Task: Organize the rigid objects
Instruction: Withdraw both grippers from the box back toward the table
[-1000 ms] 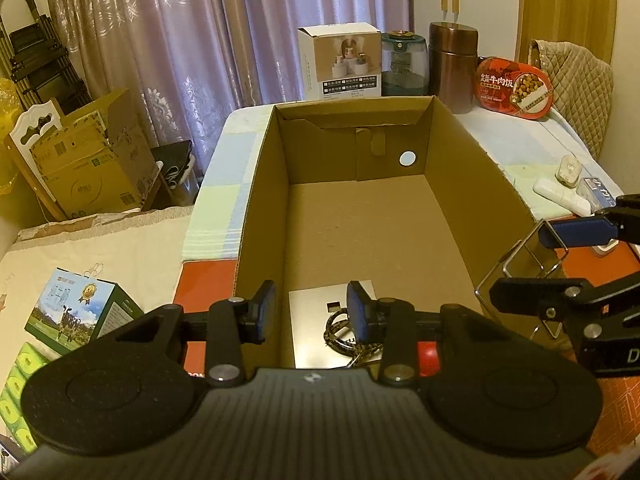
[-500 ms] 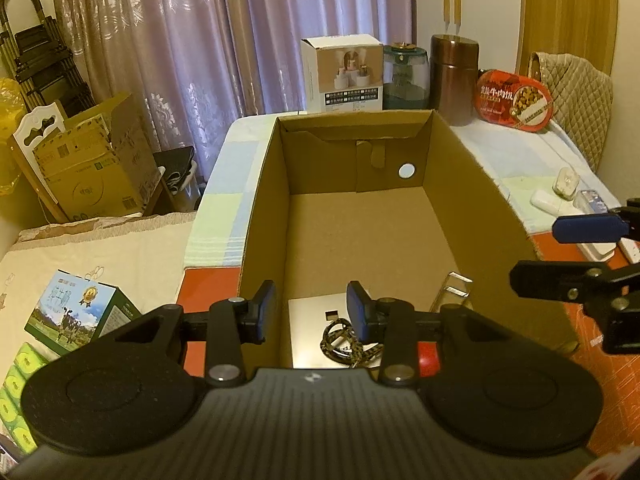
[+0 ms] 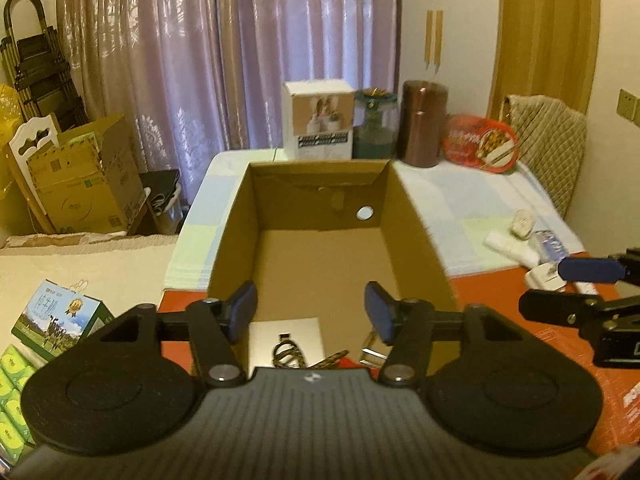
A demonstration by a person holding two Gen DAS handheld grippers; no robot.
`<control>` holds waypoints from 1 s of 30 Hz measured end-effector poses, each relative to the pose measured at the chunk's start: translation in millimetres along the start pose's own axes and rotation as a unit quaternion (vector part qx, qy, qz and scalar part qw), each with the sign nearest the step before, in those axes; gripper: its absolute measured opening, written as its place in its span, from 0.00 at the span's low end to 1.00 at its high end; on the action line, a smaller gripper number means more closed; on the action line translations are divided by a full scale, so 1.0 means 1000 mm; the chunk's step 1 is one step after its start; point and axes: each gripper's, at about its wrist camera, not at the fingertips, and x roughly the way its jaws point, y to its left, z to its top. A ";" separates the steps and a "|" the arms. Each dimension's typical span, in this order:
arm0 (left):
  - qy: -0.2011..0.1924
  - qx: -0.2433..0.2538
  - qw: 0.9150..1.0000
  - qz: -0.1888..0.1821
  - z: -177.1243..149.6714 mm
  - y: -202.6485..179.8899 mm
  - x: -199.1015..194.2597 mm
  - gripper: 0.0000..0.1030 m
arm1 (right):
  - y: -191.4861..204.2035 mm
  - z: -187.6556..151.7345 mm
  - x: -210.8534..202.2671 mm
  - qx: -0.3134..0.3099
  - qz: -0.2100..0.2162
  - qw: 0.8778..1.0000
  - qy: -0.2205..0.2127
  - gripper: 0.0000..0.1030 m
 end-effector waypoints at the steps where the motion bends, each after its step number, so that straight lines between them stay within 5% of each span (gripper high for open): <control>1: -0.005 0.000 1.000 -0.002 0.002 -0.004 -0.005 0.62 | -0.002 -0.001 -0.005 0.003 -0.004 1.000 -0.002 0.64; 8: -0.024 -0.006 1.000 -0.015 0.007 -0.026 -0.032 0.79 | -0.018 -0.007 -0.042 0.013 -0.030 0.999 -0.015 0.66; 12: -0.038 -0.008 0.999 -0.024 0.007 -0.042 -0.047 0.86 | -0.030 -0.015 -0.065 0.022 -0.047 0.998 -0.022 0.75; 30: -0.048 0.027 0.994 -0.091 -0.007 -0.146 -0.066 0.96 | -0.122 -0.076 -0.161 0.107 -0.158 0.981 -0.031 0.89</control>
